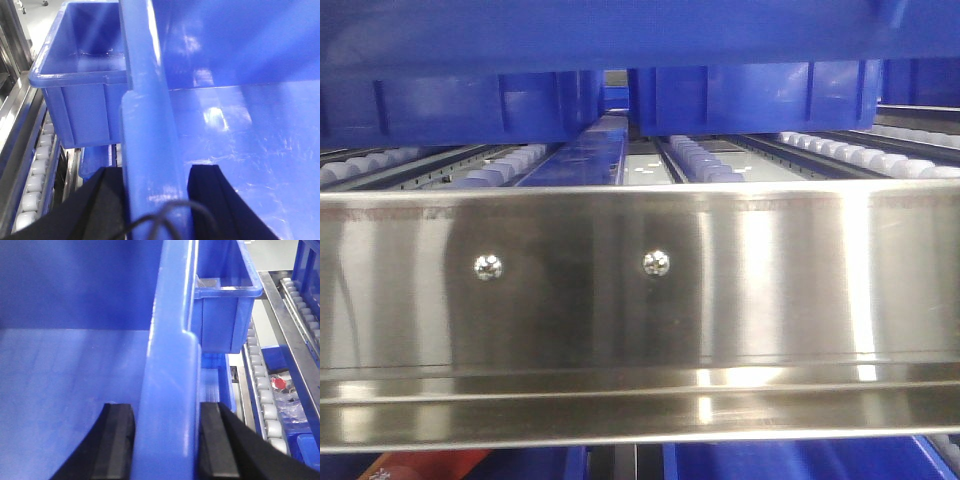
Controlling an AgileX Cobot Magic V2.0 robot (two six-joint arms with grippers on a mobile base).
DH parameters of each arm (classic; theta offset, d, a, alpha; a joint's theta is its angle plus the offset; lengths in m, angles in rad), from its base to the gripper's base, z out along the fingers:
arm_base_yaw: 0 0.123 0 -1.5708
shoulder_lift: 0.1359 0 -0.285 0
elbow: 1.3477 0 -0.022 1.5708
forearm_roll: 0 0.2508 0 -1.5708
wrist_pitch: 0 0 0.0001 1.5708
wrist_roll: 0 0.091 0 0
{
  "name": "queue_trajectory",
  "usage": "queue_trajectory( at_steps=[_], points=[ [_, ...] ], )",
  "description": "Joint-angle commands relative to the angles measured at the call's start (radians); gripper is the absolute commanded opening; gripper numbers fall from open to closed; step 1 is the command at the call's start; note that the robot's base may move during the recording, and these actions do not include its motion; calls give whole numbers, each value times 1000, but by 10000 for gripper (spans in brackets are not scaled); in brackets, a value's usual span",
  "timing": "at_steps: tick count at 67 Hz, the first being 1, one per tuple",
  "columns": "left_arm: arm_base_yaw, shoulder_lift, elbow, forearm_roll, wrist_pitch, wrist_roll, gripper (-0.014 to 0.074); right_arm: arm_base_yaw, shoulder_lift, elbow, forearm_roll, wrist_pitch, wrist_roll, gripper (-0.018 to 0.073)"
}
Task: Move blue bin to conveyor side
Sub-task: 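Lift the blue bin with both grippers and pull it off the rack, then hold the blue bin in both grippers while driving to the conveyor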
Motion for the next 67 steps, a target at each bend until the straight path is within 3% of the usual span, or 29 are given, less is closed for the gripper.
queue_trajectory(
  at_steps=[1, 67],
  points=[
    [4, -26, -17, 67, -101, 19, -18, -10, -23, -17, -73, -100, -10, -70],
    [4, -26, -17, 67, -101, 19, -18, -10, -23, -17, -73, -100, -10, -70]
  ],
)
